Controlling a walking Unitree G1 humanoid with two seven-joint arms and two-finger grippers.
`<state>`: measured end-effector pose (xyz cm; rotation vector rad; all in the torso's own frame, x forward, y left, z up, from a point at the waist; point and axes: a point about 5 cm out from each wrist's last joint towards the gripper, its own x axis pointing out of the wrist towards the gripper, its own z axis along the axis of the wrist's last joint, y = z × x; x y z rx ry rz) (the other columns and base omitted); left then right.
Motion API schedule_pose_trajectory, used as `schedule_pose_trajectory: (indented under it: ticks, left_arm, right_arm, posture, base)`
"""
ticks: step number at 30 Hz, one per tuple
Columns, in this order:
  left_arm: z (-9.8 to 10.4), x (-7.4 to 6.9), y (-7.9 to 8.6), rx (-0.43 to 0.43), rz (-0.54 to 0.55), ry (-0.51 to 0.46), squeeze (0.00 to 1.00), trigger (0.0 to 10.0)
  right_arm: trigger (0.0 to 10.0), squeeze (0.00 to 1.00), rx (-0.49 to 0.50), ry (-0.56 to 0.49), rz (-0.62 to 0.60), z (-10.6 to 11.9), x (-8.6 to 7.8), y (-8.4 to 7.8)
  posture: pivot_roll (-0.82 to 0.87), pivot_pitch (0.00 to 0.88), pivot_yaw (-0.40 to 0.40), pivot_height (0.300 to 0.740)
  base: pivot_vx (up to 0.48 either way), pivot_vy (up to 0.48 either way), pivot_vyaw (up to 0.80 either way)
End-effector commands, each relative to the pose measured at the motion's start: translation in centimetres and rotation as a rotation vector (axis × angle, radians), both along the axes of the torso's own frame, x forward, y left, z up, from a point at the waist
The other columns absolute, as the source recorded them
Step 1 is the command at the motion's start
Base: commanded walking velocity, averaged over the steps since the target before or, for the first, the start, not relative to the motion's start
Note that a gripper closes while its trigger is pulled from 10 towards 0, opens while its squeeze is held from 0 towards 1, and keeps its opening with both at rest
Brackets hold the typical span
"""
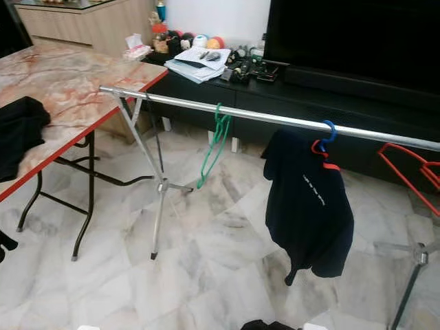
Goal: Hang hanger
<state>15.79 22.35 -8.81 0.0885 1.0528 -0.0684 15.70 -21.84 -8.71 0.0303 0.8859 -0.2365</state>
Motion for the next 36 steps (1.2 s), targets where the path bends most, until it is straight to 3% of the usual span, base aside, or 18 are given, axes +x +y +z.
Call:
schedule_pose_trajectory:
  ticks: [1, 16, 36]
  left_arm:
    - [-0.20, -0.57, 0.22, 0.008, 0.006, 0.019, 0.00, 10.0]
    - [-0.23, -0.58, 0.11, -0.004, 0.022, 0.018, 0.00, 10.0]
    - [-0.30, -0.72, 0.10, -0.013, 0.058, 0.018, 0.00, 10.0]
  right_arm:
    - [10.0, 0.00, 0.007, 0.010, -0.007, -0.15, -0.32, 0.06]
    - [10.0, 0.00, 0.003, 0.003, 0.002, -0.05, -0.09, 0.05]
    - [10.0, 0.00, 0.013, -0.017, 0.013, 0.09, 0.27, 0.30]
  posture:
    - [-0.05, 0.073, 0.052, 0.721]
    - [-0.05, 0.067, 0.049, 0.721]
    - [-0.05, 0.060, 0.048, 0.721]
  base:
    - [0.000, -0.412, -0.79]
    - [0.000, 0.000, -0.79]
    - [0.000, 0.000, 0.00]
